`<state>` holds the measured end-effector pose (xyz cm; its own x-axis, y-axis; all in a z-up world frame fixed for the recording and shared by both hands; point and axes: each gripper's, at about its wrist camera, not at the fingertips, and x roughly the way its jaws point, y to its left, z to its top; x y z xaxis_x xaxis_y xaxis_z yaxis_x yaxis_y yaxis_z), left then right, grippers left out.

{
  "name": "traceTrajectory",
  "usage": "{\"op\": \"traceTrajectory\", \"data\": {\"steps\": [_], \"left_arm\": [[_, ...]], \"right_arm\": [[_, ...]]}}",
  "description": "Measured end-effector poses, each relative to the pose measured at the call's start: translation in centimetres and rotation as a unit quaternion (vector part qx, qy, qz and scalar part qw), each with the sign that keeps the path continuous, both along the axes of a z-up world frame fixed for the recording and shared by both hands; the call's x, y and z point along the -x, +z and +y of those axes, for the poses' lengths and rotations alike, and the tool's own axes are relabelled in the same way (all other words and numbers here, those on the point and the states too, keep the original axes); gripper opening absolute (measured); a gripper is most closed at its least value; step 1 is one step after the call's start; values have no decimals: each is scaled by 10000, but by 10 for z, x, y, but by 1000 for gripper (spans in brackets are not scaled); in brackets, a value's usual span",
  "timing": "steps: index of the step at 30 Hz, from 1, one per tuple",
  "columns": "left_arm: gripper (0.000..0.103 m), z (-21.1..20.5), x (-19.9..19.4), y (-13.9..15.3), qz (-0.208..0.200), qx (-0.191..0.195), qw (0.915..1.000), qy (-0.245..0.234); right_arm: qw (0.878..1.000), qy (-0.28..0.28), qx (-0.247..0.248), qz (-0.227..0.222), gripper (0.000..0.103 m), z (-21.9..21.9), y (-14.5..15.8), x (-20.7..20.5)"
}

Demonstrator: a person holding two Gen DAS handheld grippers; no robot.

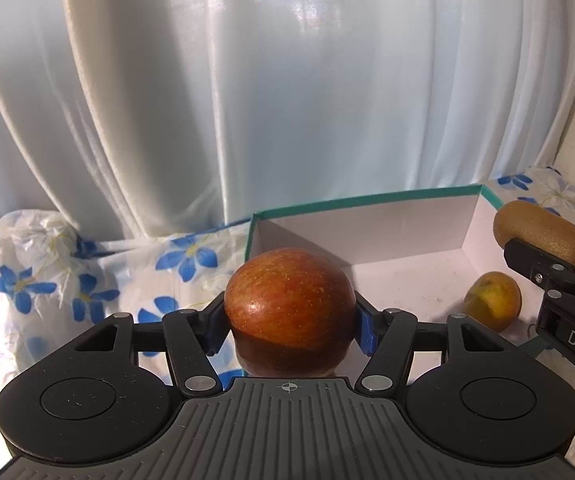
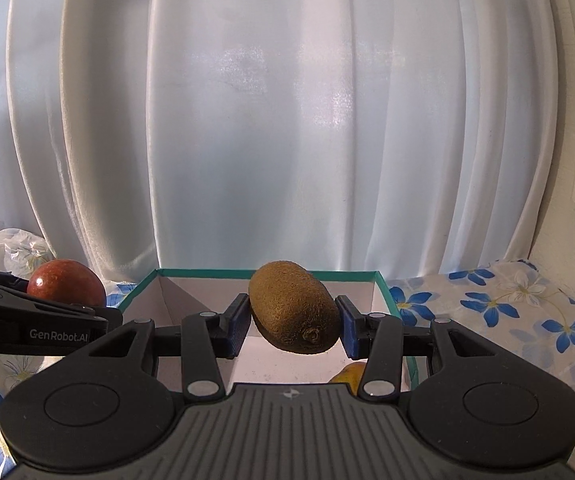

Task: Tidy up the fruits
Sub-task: 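Lift the apple and kiwi with both tools and carry them over the box, then open the left tool to drop the apple while the right tool drops the kiwi into the box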

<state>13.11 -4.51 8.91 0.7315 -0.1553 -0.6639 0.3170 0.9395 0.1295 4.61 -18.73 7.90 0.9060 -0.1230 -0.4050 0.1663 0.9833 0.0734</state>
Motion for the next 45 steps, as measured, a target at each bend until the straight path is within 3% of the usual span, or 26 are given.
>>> {"op": "traceTrajectory", "data": {"steps": [33, 40, 41, 43, 45], "left_arm": [[66, -10, -33, -59, 748, -295, 9967, -63], [69, -12, -31, -55, 594, -306, 9977, -121], [77, -11, -31, -51, 527, -278, 9982, -108], [81, -8, -29, -44, 456, -156, 9988, -115], [82, -5, -27, -38, 404, -95, 9991, -65]], "right_arm": [[9947, -222, 28, 1003, 45, -17, -63, -36], [9943, -229, -18, 1038, 46, -20, -66, -35], [9951, -224, -14, 964, 47, -20, -64, -33], [9964, -247, 103, 802, 53, -18, -58, -29], [9979, -230, 194, 580, 75, -16, -51, -22]]}}
